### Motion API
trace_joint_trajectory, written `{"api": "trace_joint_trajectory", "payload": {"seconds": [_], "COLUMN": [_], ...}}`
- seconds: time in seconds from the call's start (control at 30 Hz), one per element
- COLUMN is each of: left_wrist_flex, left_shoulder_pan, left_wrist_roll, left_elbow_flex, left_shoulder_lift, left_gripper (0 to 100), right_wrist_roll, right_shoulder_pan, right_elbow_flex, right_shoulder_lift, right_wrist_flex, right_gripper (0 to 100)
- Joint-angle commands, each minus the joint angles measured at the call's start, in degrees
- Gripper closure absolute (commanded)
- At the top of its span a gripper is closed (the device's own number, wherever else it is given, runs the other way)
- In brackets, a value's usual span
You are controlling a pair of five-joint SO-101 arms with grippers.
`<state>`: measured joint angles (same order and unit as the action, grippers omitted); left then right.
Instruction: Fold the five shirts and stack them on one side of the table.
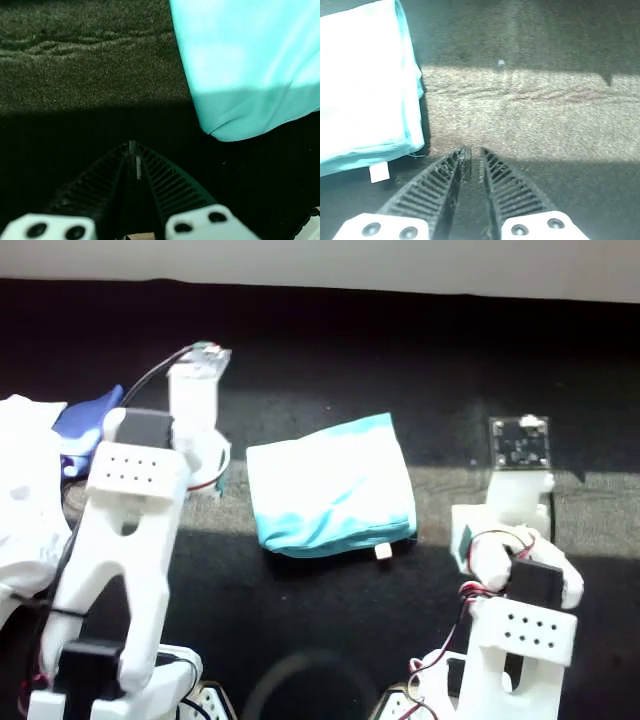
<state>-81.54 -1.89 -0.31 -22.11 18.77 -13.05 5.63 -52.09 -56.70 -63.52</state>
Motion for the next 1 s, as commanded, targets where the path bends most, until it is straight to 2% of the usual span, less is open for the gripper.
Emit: {"api": "trace_joint_trajectory", "payload": {"seconds": [0.0, 0.13, 0.27, 0.4, 0.57, 0.7, 0.83, 0.97], "left_wrist_flex": [4.8, 15.0, 25.1, 33.7, 42.0, 42.7, 42.7, 42.7], "left_shoulder_pan": [-6.0, -13.4, -19.0, -21.8, -21.8, -21.8, -21.8, -21.9], "left_wrist_roll": [-0.2, -4.7, -6.5, -6.5, -6.5, -6.5, -6.3, -6.3], "left_elbow_flex": [-9.5, -21.5, -29.8, -36.3, -42.1, -42.4, -42.7, -42.7], "left_shoulder_lift": [5.2, 7.4, 8.0, 8.1, 8.0, 8.1, 8.1, 8.1], "left_gripper": [99, 99, 99, 99, 99, 99, 99, 99], "right_wrist_roll": [6.5, 10.6, 16.4, 19.0, 19.1, 19.2, 19.1, 19.1], "right_shoulder_pan": [-5.5, -8.7, -13.8, -18.2, -19.6, -19.5, -19.6, -20.4], "right_elbow_flex": [5.6, 15.4, 28.4, 39.9, 51.2, 57.8, 63.5, 67.0], "right_shoulder_lift": [4.9, 19.3, 34.9, 48.6, 61.5, 68.5, 72.2, 74.0], "right_wrist_flex": [0.9, 1.5, -5.7, -11.6, -13.5, -15.3, -18.9, -19.6], "right_gripper": [80.0, 79.7, 79.3, 79.3, 79.3, 78.3, 67.4, 66.0]}}
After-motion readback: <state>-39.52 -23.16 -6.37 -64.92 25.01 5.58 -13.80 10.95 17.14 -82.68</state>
